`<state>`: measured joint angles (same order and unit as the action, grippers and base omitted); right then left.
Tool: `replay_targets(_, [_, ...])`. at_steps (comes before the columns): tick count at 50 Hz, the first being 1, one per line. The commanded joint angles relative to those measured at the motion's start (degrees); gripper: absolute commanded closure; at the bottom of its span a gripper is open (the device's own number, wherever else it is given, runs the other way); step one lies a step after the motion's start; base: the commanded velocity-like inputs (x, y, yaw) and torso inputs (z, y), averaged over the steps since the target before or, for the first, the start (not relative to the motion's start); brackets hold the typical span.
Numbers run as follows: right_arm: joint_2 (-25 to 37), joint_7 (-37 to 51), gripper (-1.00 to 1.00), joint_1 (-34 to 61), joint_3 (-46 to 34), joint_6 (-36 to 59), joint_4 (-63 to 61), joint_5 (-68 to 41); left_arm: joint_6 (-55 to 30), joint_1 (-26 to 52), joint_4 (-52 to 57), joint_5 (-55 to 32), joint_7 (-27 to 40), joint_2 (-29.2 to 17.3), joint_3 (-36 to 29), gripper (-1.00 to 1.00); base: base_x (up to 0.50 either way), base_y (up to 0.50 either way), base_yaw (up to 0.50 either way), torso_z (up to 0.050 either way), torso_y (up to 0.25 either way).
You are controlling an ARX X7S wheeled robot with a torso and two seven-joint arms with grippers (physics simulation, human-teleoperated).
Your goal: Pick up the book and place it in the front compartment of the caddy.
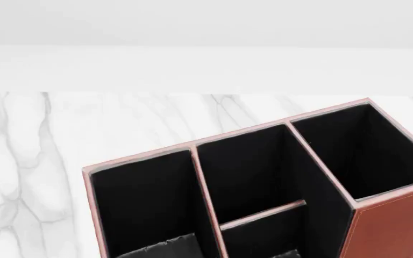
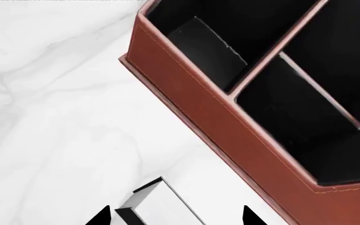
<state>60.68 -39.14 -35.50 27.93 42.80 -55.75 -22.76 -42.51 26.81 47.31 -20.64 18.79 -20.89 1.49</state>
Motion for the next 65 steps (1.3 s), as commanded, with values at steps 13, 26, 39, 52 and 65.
replay_targets(13, [2.98,-10.88,-1.00,-4.04,15.40,3.64,-1.22,5.87,0.71,-0.33,-0.37,0.18,-0.89,0.97,1.02,-1.00,0.00,0.00,0.00,0.000,0.000])
replay_targets(26, [5.60,-11.88,-1.00,-3.77,12.74,3.31,-0.50,7.88,0.72,-0.29,-0.38,-0.16,-0.63,0.69,1.18,-1.00,0.00,0.00,0.00,0.000,0.000])
replay_targets(39, [10.80,-11.96,-1.00,-0.18,9.41,3.83,1.96,6.29,0.92,-0.19,-0.69,-0.36,-0.46,0.43,1.07,-1.00,0.00,0.00,0.00,0.000,0.000])
replay_targets(52, [14.61,-11.79,-1.00,2.76,7.42,3.97,4.01,4.54,1.14,-0.20,-0.88,-0.63,-0.25,0.27,1.05,-1.00,0.00,0.00,0.00,0.000,0.000])
replay_targets(65, [18.09,-8.31,-1.00,4.85,2.45,3.08,5.36,2.55,1.31,-0.25,-0.90,-0.81,0.02,0.14,0.82,-1.00,0.00,0.00,0.00,0.000,0.000])
